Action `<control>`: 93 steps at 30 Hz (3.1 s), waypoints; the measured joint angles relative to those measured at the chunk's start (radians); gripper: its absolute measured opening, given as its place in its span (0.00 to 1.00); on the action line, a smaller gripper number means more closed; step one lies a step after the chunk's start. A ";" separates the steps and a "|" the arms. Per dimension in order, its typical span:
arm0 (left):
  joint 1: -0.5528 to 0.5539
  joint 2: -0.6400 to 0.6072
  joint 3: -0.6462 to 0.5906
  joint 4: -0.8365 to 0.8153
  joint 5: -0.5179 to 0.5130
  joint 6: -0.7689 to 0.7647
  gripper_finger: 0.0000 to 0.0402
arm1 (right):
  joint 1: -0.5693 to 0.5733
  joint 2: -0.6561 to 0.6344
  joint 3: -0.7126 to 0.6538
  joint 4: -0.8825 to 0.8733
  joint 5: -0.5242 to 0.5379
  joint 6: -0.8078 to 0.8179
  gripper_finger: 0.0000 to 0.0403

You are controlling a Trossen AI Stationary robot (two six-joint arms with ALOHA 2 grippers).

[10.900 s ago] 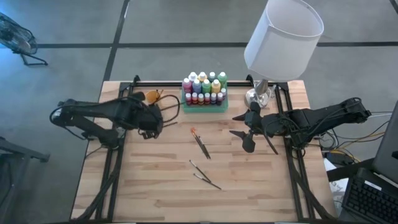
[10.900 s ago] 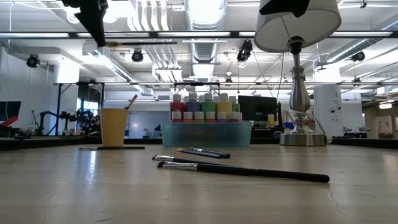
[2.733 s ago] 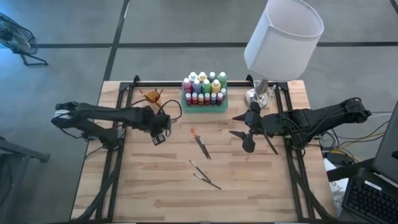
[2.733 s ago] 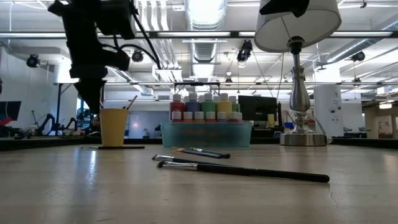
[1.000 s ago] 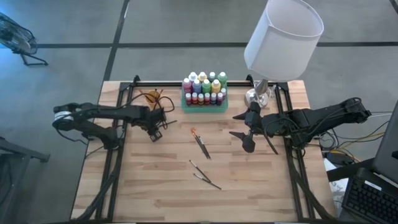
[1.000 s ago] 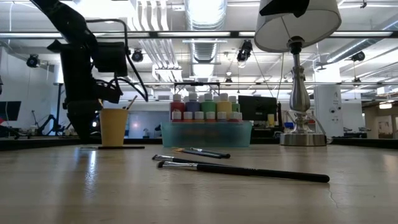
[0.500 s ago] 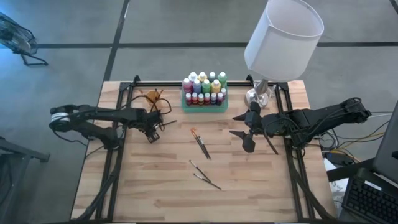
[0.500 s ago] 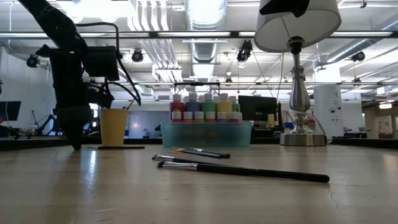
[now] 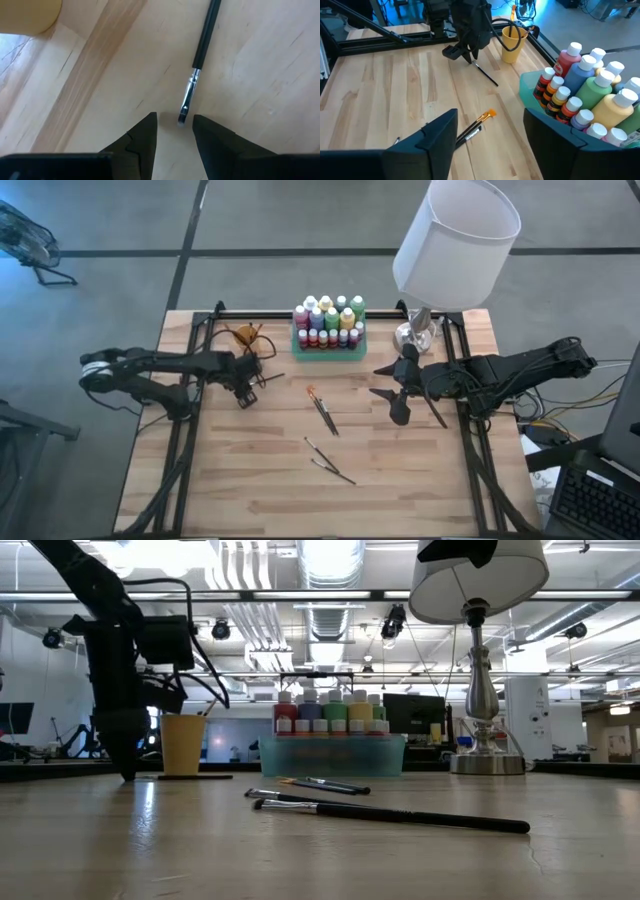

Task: Pick & Place Paint Supplies
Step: Put the silver paintbrush into the orange cup

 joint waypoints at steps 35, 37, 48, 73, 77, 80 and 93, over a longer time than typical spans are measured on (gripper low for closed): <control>0.011 -0.002 -0.002 0.012 0.094 0.037 0.01 | 0.000 0.000 0.000 0.000 0.000 0.000 0.80; 0.011 -0.006 0.004 -0.002 0.104 0.023 0.00 | 0.000 0.000 0.000 0.000 0.000 0.000 0.81; -0.033 -0.013 0.096 -0.143 0.243 -0.025 0.00 | 0.000 0.000 0.000 0.000 0.000 0.000 0.90; -0.190 -0.014 0.250 -0.243 0.487 -0.309 0.00 | 0.058 0.092 -0.034 0.215 -0.337 -0.171 0.74; -0.194 -0.014 0.250 -0.123 0.590 -0.370 0.00 | 0.093 0.156 -0.034 0.224 -0.338 -0.239 0.75; -0.200 -0.012 0.250 0.027 0.662 -0.434 0.00 | 0.133 0.214 -0.034 0.236 -0.338 -0.286 0.77; -0.200 -0.006 0.249 0.335 0.873 -0.713 0.00 | 0.302 0.484 0.067 0.170 0.617 -0.557 0.73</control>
